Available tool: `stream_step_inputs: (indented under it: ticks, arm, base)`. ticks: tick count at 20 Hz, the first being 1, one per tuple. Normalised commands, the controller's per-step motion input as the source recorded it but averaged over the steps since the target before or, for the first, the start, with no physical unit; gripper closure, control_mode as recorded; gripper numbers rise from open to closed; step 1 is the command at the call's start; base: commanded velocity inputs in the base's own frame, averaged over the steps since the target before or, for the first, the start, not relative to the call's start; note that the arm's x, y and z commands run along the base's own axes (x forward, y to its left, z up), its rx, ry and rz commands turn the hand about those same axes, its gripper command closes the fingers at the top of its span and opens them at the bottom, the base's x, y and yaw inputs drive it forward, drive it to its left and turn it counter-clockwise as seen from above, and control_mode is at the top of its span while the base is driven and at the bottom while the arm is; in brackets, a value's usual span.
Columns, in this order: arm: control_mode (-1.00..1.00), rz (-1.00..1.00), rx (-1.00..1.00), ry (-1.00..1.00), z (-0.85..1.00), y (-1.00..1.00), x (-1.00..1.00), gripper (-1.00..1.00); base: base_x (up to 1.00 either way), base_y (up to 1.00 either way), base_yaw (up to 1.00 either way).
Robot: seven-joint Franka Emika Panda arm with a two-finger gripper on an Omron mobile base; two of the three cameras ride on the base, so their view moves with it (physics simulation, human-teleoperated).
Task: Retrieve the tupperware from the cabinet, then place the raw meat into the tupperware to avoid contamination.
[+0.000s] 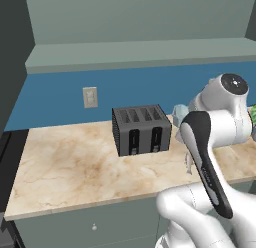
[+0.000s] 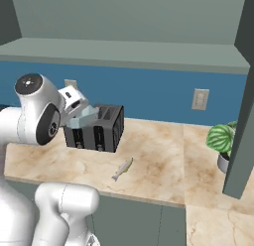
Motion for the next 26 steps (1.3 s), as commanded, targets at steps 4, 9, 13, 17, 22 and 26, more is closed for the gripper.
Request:
stream_step_inputs:
  ticks: [4, 9, 13, 17, 22, 26]
  arm:
    - [-1.00, -0.07, 0.00, 0.05, -0.52, -0.60, -0.13, 1.00]
    - [-1.00, -0.12, 0.00, 0.07, -0.48, -0.63, 0.02, 1.00]
    - [-1.00, -0.10, 0.00, 0.03, -0.42, -0.54, 0.21, 1.00]
    - [-1.00, -0.08, -0.01, 0.03, -0.39, -0.47, 0.41, 1.00]
    - [-1.00, -0.06, -0.01, 0.03, -0.38, -0.47, 0.52, 1.00]
    - [-1.00, -0.01, 0.00, 0.00, -0.33, -0.46, 0.55, 1.00]
  base:
    - [0.00, 0.00, 0.00]
    - [0.00, 0.00, 0.00]
    - [0.00, 0.00, 0.00]
    - [0.00, 0.00, 0.00]
    - [0.00, 0.00, 0.00]
    - [0.00, 0.00, 0.00]
